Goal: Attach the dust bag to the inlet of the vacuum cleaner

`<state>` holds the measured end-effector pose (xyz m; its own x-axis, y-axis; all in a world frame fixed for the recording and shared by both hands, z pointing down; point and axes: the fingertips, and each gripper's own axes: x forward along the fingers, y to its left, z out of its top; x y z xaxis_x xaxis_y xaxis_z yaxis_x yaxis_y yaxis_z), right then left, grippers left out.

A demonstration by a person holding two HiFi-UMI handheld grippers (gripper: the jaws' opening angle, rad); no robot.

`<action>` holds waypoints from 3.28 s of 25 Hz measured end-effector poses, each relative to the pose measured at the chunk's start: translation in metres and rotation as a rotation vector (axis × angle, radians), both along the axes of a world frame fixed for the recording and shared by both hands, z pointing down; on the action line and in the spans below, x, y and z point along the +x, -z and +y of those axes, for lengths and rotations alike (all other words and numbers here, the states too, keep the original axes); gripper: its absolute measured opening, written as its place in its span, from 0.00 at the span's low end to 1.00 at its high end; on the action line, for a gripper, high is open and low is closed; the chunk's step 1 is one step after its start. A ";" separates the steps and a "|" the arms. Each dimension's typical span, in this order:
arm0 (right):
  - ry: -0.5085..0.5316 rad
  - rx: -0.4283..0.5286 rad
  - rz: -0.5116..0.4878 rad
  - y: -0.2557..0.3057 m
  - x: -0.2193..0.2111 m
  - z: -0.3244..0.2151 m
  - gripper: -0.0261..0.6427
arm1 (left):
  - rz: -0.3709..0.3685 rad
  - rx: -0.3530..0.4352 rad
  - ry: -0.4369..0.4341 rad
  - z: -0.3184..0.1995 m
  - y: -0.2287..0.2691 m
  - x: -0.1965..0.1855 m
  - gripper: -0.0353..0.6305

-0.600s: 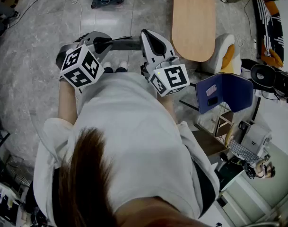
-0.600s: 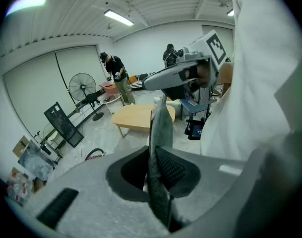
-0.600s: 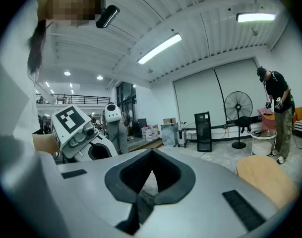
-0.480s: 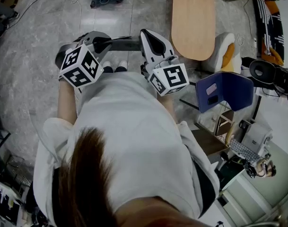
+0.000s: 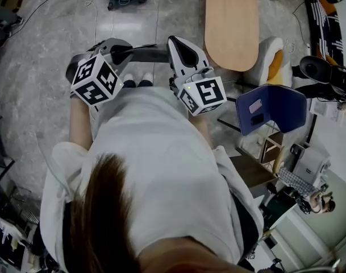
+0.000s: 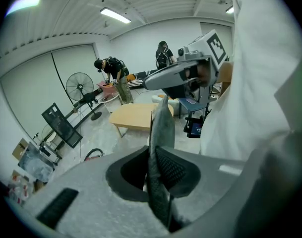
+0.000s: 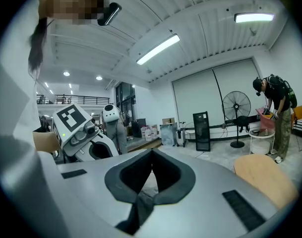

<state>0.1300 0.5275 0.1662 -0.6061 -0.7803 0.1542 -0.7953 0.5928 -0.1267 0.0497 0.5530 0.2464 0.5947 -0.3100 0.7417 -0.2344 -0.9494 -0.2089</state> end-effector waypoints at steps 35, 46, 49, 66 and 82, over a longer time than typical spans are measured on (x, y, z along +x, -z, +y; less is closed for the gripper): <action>-0.026 -0.032 -0.062 -0.011 -0.005 -0.158 0.04 | 0.030 -0.043 0.073 -0.154 -0.024 -0.025 0.12; -0.056 -0.037 -0.069 -0.012 -0.052 -0.229 0.04 | 0.030 -0.004 0.103 -0.243 -0.026 -0.077 0.12; -0.056 -0.049 -0.053 -0.015 -0.053 -0.239 0.04 | 0.031 -0.009 0.113 -0.254 -0.029 -0.079 0.12; 0.067 -0.072 -0.037 -0.030 -0.020 -0.349 0.04 | 0.005 -0.053 0.217 -0.337 -0.048 -0.051 0.12; 0.233 -0.097 -0.032 -0.041 0.008 -0.434 0.04 | 0.018 -0.024 0.323 -0.428 -0.047 -0.018 0.12</action>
